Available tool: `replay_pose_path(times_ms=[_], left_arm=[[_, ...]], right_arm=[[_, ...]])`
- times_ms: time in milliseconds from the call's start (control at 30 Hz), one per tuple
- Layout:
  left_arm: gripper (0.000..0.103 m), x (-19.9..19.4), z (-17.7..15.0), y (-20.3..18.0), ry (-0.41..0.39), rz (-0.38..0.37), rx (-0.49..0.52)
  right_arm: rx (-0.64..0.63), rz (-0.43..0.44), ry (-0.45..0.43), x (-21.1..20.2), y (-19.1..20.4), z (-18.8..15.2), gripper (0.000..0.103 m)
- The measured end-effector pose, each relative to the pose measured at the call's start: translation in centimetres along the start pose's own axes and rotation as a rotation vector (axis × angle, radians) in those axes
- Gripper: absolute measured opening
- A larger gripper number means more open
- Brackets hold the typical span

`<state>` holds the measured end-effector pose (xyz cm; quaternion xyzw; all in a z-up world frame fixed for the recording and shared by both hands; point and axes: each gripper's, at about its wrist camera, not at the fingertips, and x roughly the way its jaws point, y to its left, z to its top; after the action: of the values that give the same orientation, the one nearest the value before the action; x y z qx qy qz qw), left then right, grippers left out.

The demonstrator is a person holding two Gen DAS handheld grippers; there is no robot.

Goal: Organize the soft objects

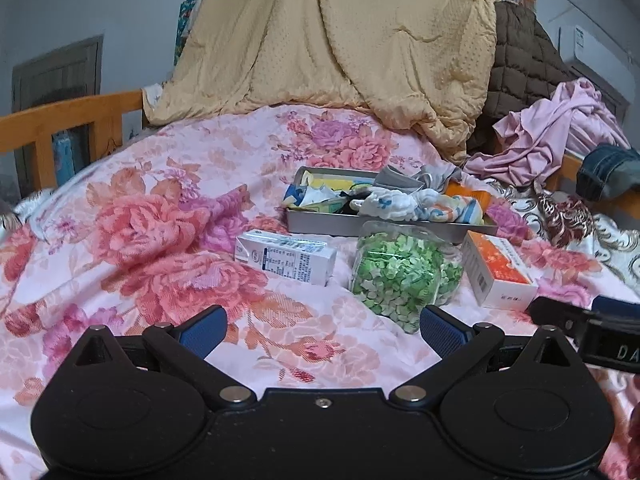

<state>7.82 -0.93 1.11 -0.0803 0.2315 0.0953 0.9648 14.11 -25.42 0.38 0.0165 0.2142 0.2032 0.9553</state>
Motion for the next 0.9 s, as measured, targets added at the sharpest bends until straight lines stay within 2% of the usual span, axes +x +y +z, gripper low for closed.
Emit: replay_pose_path(times_ms=[167, 367, 900], left_arm=[[0.102, 0.17, 0.06, -0.1, 0.023, 0.051, -0.004], [0.102, 0.36, -0.04, 0.19, 0.037, 0.073, -0.011], [0.102, 0.42, -0.04, -0.03, 0.042, 0.086, 0.012]], right_arm=[[-0.009, 0.002, 0.004, 0.06, 0.09, -0.01, 0.103], [-0.007, 0.002, 0.006, 0.08, 0.05, 0.02, 0.103], [-0.008, 0.002, 0.009, 0.07, 0.09, -0.02, 0.103]])
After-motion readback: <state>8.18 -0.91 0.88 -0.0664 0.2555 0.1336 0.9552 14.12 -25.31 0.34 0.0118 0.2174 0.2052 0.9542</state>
